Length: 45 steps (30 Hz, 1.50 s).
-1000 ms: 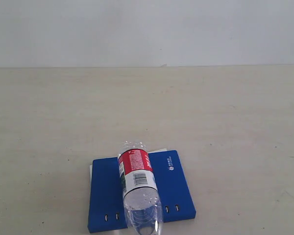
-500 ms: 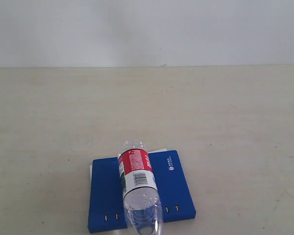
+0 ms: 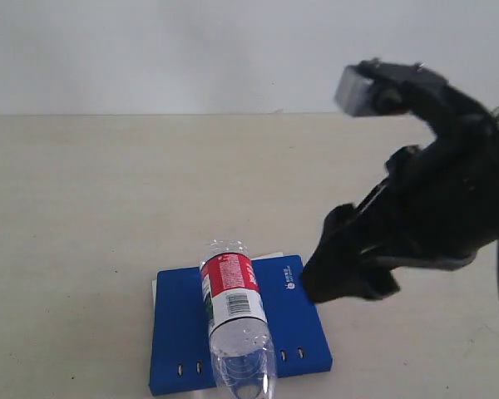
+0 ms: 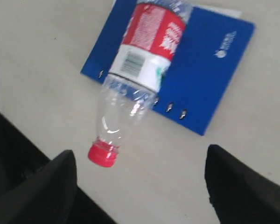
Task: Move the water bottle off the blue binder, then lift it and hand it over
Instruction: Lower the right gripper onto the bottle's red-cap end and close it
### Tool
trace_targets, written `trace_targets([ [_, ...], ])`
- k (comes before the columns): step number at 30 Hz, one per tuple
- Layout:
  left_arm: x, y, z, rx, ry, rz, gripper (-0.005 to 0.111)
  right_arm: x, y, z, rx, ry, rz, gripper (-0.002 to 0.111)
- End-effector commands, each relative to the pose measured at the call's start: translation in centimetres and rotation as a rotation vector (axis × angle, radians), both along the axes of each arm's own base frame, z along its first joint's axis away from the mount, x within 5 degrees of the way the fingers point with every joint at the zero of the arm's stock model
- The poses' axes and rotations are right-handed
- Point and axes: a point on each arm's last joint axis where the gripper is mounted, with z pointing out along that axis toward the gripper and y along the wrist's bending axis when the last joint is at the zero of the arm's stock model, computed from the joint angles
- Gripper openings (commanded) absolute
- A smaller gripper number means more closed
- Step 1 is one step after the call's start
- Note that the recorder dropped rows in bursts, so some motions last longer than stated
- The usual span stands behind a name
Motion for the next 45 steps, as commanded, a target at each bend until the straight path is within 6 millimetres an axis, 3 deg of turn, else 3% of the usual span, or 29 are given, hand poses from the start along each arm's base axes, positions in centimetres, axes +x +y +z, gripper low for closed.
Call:
trace_targets([
  [1, 0.0, 0.0, -0.1, -0.001, -0.004, 0.002, 0.004, -1.4, 3.6, -2.1, -0.058, 0.075, 0.094, 0.069],
  [9, 0.0, 0.0, -0.1, -0.001, -0.004, 0.002, 0.004, -2.6, 7.9, -7.8, -0.242, 0.200, 0.122, 0.069],
  [16, 0.0, 0.0, -0.1, -0.001, -0.004, 0.002, 0.004, -2.0, 9.4, -11.4, -0.302, 0.228, 0.099, 0.069],
  [20, 0.0, 0.0, -0.1, -0.001, -0.004, 0.002, 0.004, -1.3, 10.0, -11.6, -0.244, 0.177, 0.057, 0.069],
  [30, 0.0, 0.0, -0.1, -0.001, -0.004, 0.002, 0.004, -1.3, 10.0, -12.9, -0.288, 0.216, 0.054, 0.068],
  [32, 0.0, 0.0, -0.1, -0.001, -0.004, 0.002, 0.004, -1.2, 10.1, -12.9, -0.283, 0.211, 0.052, 0.059],
  [34, 0.0, 0.0, -0.1, -0.001, -0.004, 0.002, 0.004, -1.2, 10.1, -12.9, -0.283, 0.211, 0.052, 0.043],
  [35, 0.0, 0.0, -0.1, -0.001, -0.004, 0.002, 0.004, -1.2, 10.1, -12.9, -0.284, 0.206, 0.065, 0.026],
  [37, 0.0, 0.0, -0.1, -0.001, -0.004, 0.002, 0.004, -1.2, 10.1, -12.9, -0.285, 0.196, 0.088, 0.004],
  [45, 0.0, 0.0, -0.1, -0.001, -0.004, 0.002, 0.004, -1.6, 9.8, -11.9, -0.317, 0.206, 0.152, 0.000],
])
